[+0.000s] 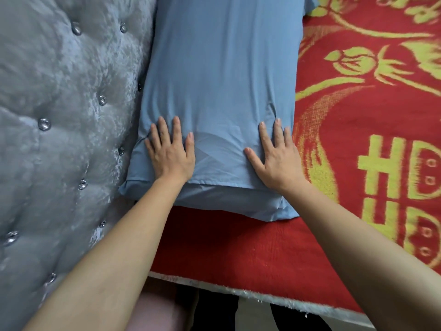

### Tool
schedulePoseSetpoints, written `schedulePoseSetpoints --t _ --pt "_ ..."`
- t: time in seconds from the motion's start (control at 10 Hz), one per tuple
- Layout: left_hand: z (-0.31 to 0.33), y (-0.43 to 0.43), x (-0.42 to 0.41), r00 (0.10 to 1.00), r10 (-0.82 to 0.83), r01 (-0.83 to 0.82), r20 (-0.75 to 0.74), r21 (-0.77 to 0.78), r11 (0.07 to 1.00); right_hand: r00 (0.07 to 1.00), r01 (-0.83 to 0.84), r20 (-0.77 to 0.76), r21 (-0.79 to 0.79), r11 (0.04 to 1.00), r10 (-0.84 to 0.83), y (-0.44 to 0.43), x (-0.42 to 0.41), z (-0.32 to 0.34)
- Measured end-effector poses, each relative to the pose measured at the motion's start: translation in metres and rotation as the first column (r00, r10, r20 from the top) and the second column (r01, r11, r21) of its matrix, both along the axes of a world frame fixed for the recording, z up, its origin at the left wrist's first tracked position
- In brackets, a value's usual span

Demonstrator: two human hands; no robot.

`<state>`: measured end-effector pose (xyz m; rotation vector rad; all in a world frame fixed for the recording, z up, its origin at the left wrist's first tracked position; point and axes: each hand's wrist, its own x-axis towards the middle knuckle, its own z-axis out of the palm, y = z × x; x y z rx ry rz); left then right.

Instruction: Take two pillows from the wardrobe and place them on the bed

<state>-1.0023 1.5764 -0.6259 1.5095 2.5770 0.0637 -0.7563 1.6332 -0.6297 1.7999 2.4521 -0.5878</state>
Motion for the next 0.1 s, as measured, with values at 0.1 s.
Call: schedulePoseSetpoints --t 0.1 --pt "0.0206 -0.0299 0.0197 1.000 -0.004 0.003 -0.017 -0.102 0.995 0.990 -0.132 0.053 -0.037 0.991 0.134 -0.0145 0.0239 0.0251"
